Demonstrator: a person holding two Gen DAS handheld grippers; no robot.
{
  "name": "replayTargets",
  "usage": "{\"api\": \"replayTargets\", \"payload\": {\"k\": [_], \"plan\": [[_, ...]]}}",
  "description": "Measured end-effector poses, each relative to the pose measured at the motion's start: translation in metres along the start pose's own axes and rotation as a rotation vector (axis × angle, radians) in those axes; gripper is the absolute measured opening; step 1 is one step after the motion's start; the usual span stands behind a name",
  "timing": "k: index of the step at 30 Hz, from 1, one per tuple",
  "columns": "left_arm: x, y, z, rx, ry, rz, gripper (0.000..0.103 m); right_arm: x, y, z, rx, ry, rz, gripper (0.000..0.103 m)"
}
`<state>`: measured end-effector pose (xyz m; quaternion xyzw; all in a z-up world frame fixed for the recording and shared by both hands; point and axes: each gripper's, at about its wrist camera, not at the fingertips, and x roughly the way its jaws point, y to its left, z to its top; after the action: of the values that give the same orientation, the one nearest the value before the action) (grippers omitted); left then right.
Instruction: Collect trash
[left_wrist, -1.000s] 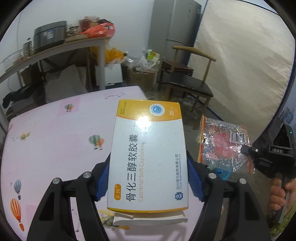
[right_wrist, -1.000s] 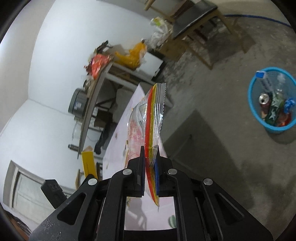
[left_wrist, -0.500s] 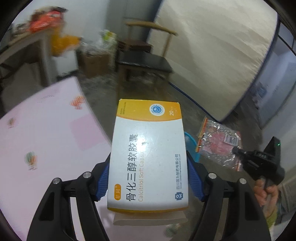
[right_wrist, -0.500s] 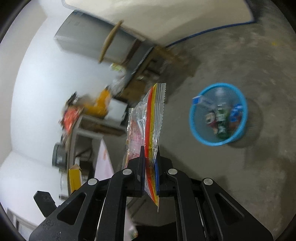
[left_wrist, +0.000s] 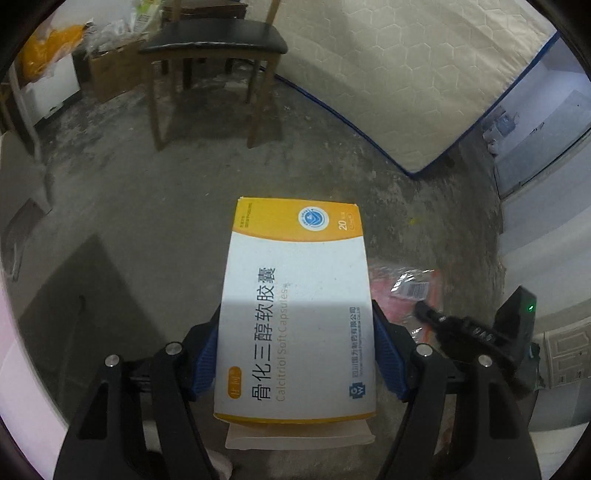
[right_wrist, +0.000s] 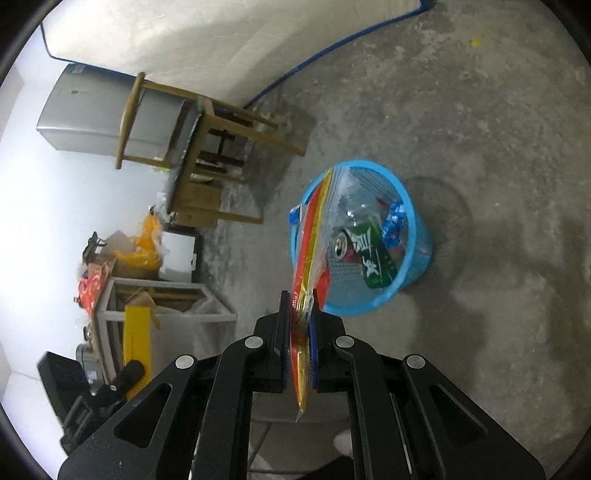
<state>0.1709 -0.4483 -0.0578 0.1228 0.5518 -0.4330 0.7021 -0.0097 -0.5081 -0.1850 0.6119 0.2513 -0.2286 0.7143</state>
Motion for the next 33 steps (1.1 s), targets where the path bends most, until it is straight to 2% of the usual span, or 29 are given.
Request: {"api": "replayTargets", "payload": {"k": [2,3,4,5,7,10,13,18,21,24,27,30,32,33], "plan": [[0.018,-0.007,0.017,-0.014,-0.009,-0.024,0.073,0.018,0.001,0.011,-0.003,0.005,0.011,0.010],[0.025,-0.009,0.024,-0.019,-0.014,-0.023,0.085,0.033,0.002,0.018,-0.021,0.001,-0.005,0.011],[0.035,-0.011,0.029,-0.023,-0.015,-0.017,0.090,0.046,0.003,0.021,-0.042,0.006,-0.033,0.020],[0.043,-0.011,0.032,-0.024,-0.018,-0.007,0.091,0.054,0.002,0.023,-0.048,0.013,-0.058,0.034],[0.051,-0.007,0.033,-0.029,-0.014,0.015,0.091,0.080,-0.012,0.025,-0.022,0.036,-0.126,0.040],[0.049,0.003,0.028,-0.055,0.005,0.008,0.091,0.096,-0.028,0.025,-0.001,0.051,-0.196,0.042],[0.029,0.013,0.018,-0.051,-0.018,0.010,0.091,0.093,-0.037,0.023,-0.014,0.039,-0.231,0.044],[-0.012,0.021,0.002,-0.033,-0.102,0.026,0.091,0.077,-0.039,0.020,-0.041,0.011,-0.248,0.045],[-0.055,0.023,-0.016,-0.021,-0.172,0.017,0.091,0.062,-0.033,0.016,-0.089,-0.010,-0.247,0.045],[-0.094,0.024,-0.038,-0.004,-0.241,0.011,0.091,0.040,-0.015,0.003,-0.198,-0.033,-0.239,0.045],[-0.140,0.026,-0.073,0.018,-0.330,0.044,0.093,0.005,0.017,-0.028,-0.357,-0.065,-0.217,0.053],[-0.183,0.030,-0.126,0.006,-0.455,0.112,0.097,-0.041,0.061,-0.083,-0.587,-0.114,-0.189,0.072],[-0.196,0.035,-0.153,-0.026,-0.471,0.116,0.097,-0.063,0.082,-0.116,-0.703,-0.149,-0.187,0.087],[-0.202,0.040,-0.171,-0.066,-0.469,0.111,0.097,-0.074,0.092,-0.134,-0.764,-0.170,-0.188,0.090]]}}
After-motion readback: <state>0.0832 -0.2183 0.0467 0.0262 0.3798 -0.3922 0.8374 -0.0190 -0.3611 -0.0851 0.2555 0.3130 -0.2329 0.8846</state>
